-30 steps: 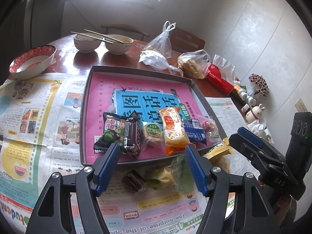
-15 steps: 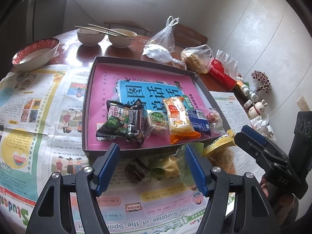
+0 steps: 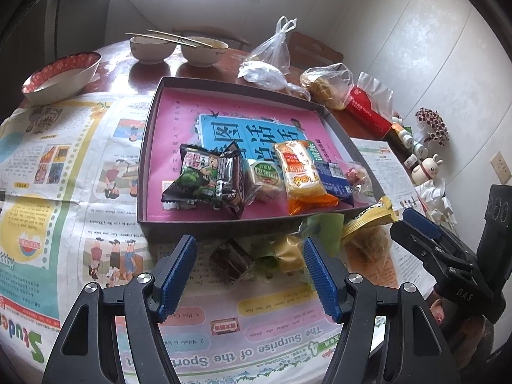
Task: Organize snacks
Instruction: 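Move both grippers back toward the remaining snacks on the newspaper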
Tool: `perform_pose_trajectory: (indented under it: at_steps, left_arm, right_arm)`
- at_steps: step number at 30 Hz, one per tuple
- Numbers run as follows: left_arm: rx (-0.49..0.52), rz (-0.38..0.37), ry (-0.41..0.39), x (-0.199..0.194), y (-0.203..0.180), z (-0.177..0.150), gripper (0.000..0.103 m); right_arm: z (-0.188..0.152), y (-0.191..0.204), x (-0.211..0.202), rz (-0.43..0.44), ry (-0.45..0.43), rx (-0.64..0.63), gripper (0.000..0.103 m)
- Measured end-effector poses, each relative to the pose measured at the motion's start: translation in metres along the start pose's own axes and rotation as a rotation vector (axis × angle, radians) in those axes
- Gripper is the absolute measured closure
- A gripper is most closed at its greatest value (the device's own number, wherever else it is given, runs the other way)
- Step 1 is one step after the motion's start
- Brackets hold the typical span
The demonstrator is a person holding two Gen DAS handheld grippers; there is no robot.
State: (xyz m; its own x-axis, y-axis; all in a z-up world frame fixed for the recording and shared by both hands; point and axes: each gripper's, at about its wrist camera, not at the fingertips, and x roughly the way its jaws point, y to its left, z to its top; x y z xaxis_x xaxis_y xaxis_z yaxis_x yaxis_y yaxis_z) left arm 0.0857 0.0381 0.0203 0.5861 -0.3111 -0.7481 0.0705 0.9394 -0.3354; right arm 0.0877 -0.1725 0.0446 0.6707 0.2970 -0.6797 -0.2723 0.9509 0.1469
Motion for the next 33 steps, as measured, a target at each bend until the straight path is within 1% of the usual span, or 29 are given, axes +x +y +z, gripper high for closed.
perform_pose_trajectory:
  at_steps: [11, 16, 21, 26, 33]
  left_arm:
    - [0.023, 0.003, 0.004, -0.003, -0.006, -0.006, 0.032]
    - [0.029, 0.003, 0.018, 0.001, -0.007, -0.01, 0.032]
    - [0.039, 0.012, 0.034, 0.006, -0.008, -0.014, 0.032]
    - [0.039, 0.024, 0.046, 0.011, -0.006, -0.015, 0.032]
    - [0.032, 0.034, 0.055, 0.018, -0.003, -0.015, 0.032]
  right_arm:
    - [-0.009, 0.0, -0.004, -0.009, 0.005, -0.016, 0.023]
    - [-0.017, -0.003, -0.002, -0.017, 0.025, -0.019, 0.023]
    - [-0.023, -0.014, 0.002, -0.04, 0.038, -0.007, 0.023]
    - [-0.03, -0.025, 0.013, -0.078, 0.074, -0.014, 0.023]
    - [-0.033, -0.031, 0.025, -0.101, 0.092, -0.038, 0.023]
